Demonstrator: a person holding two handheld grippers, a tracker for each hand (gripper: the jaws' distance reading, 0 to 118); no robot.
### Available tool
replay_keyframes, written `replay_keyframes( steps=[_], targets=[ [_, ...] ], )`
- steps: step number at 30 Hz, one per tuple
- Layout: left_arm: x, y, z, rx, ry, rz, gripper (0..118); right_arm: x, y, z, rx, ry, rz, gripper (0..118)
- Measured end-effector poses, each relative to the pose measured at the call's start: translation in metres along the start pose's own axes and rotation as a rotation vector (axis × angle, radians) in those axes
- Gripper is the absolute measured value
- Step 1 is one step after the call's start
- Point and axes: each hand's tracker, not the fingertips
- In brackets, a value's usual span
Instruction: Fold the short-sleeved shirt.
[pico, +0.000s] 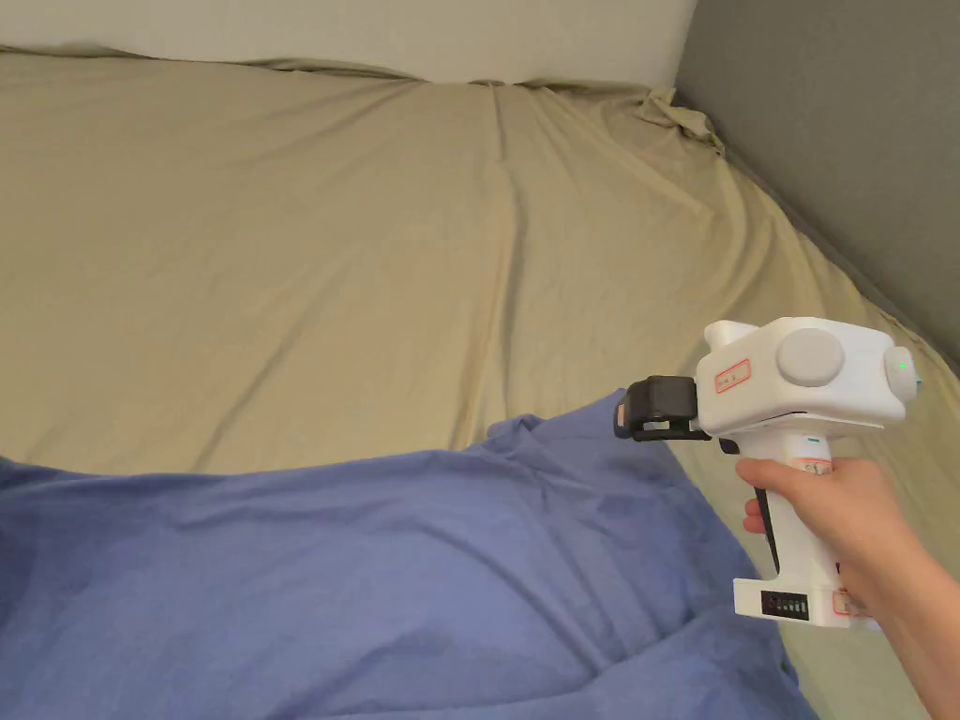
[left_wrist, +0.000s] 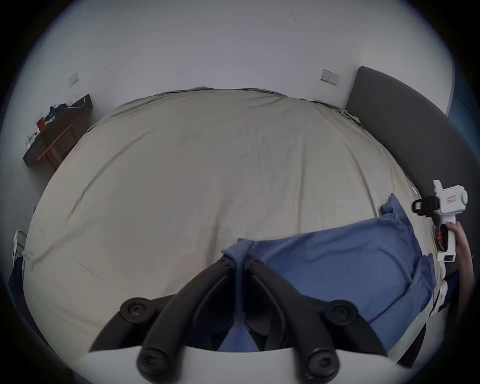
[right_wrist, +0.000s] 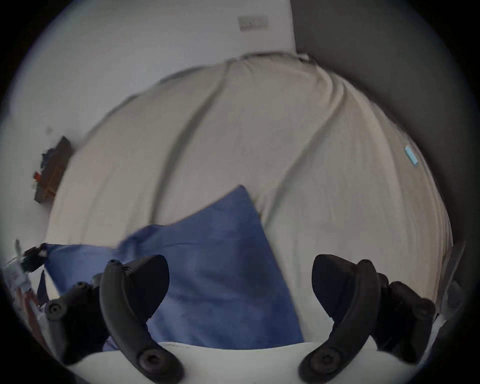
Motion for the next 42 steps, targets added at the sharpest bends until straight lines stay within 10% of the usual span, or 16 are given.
replay_keyframes(
  steps=[3, 5, 8, 27, 42],
  targets=[
    [0.003, 0.0, -0.004, -0.011, 0.0, 0.001, 4, -0.005, 0.001, -0.033, -0.082, -0.019, 0.028, 103],
    [0.007, 0.0, -0.004, -0.017, -0.004, -0.003, 4, -0.012, -0.002, -0.038, -0.085, -0.07, 0.082, 37],
    [0.01, 0.001, -0.002, -0.016, 0.003, -0.028, 4, -0.018, -0.004, -0.027, -0.03, -0.066, 0.131, 5],
    [0.014, -0.097, 0.154, 0.103, 0.055, -0.042, 4, -0.001, -0.158, 0.198, 0.337, 0.139, 0.186, 4],
    [-0.013, -0.217, 0.103, -0.209, 0.101, 0.052, 4, 0.055, -0.283, 0.133, 0.114, 0.115, 0.028, 4]
  ],
)
